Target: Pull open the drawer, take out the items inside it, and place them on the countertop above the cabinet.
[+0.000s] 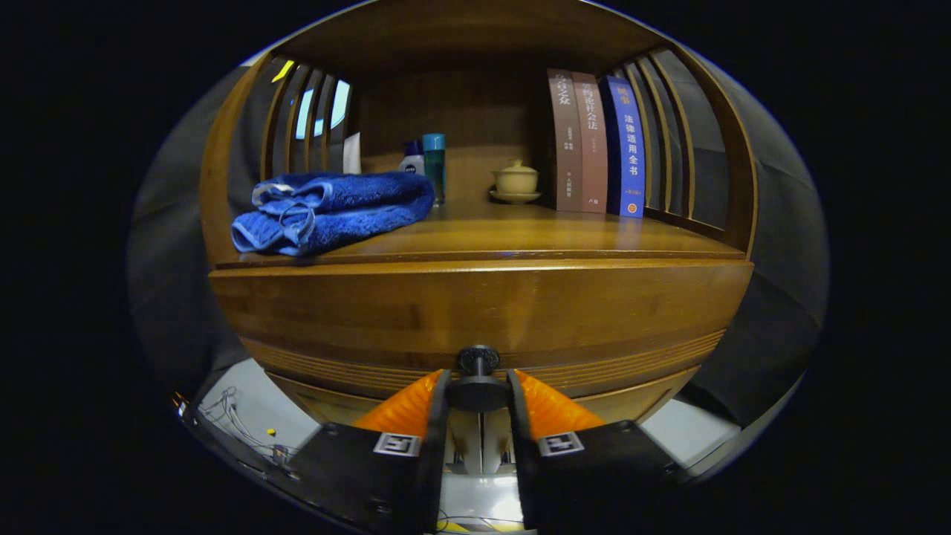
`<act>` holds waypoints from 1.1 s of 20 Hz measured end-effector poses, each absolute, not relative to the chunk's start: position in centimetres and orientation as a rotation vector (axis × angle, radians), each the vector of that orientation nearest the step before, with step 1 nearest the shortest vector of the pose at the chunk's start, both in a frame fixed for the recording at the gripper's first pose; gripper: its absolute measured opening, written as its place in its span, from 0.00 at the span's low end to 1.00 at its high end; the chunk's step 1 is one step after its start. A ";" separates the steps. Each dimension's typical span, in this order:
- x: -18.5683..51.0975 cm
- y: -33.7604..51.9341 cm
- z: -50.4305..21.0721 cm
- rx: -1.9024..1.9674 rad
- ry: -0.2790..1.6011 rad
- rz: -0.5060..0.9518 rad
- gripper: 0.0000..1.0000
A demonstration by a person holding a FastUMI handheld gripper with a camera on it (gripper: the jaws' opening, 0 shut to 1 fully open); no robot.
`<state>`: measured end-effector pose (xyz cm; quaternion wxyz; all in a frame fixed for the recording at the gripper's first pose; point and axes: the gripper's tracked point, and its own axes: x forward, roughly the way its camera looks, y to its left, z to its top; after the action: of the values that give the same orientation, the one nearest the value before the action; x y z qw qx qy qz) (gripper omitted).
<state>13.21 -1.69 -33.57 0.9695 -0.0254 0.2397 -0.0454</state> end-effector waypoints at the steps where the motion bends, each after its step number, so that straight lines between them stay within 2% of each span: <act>1: 13.4 -1.6 -33.8 -0.056 0.479 -0.096 0.39; 10: 12.5 -1.5 -33.8 -0.043 0.512 -0.094 0.39; 22: 2.0 -0.5 -32.6 -0.013 0.549 -0.090 0.39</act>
<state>1.96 -0.46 -32.64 0.9616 -0.0063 0.2709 -0.0442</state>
